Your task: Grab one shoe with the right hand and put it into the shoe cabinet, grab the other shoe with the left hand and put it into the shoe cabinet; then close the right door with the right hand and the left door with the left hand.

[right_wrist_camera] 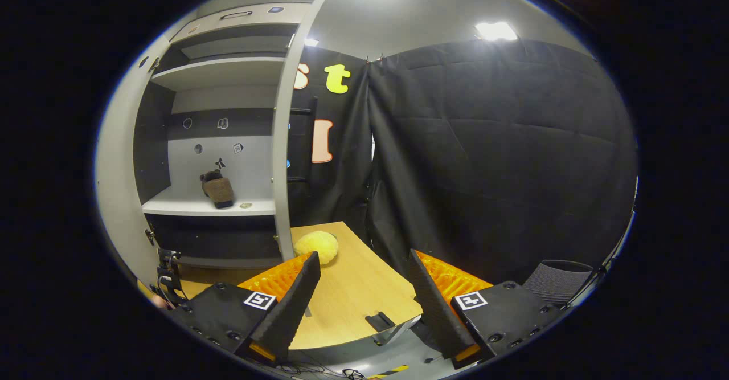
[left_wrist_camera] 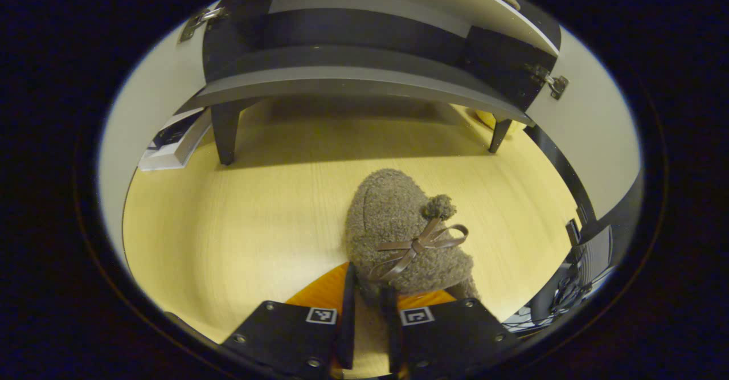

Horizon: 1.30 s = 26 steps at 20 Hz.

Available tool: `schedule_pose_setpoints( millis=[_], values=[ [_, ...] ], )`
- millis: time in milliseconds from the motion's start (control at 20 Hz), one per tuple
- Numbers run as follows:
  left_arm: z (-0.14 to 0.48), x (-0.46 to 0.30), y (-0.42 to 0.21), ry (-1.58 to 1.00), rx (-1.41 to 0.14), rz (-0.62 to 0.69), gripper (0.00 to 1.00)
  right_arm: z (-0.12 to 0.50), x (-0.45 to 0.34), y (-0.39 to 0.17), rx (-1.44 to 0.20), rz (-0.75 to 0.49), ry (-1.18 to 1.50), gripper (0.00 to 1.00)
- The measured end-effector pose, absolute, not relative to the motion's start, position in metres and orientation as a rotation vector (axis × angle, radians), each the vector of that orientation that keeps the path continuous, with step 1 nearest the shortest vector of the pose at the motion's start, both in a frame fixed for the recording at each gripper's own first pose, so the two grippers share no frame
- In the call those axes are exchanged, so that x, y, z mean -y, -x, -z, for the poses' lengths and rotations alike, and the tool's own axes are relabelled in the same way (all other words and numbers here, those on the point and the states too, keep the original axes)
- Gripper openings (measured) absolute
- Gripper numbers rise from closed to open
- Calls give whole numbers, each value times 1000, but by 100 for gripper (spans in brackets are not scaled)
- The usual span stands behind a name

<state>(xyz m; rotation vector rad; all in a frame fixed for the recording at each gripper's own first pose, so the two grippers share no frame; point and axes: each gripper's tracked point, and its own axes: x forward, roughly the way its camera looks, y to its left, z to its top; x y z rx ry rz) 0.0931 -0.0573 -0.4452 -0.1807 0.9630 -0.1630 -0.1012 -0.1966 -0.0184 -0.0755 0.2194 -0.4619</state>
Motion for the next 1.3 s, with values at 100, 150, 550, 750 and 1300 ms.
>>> schedule_pose_setpoints(
  millis=[100, 150, 550, 750, 1300],
  values=[
    [447, 53, -89, 179, -980, 117, 24, 17, 215, 93, -206, 461, 76, 98],
    [449, 54, -91, 205, -975, 74, 24, 16, 222, 89, -201, 458, 67, 98],
    [446, 73, -67, 292, -1020, 15, 2, 27, 263, 64, -179, 448, -41, 97],
    [412, 66, -44, 231, -992, 1, 2, 29, 278, 40, -169, 435, -63, 97],
    [203, -4, -85, 231, -759, 38, 2, 26, 293, -5, -136, 401, -71, 98]
  ],
)
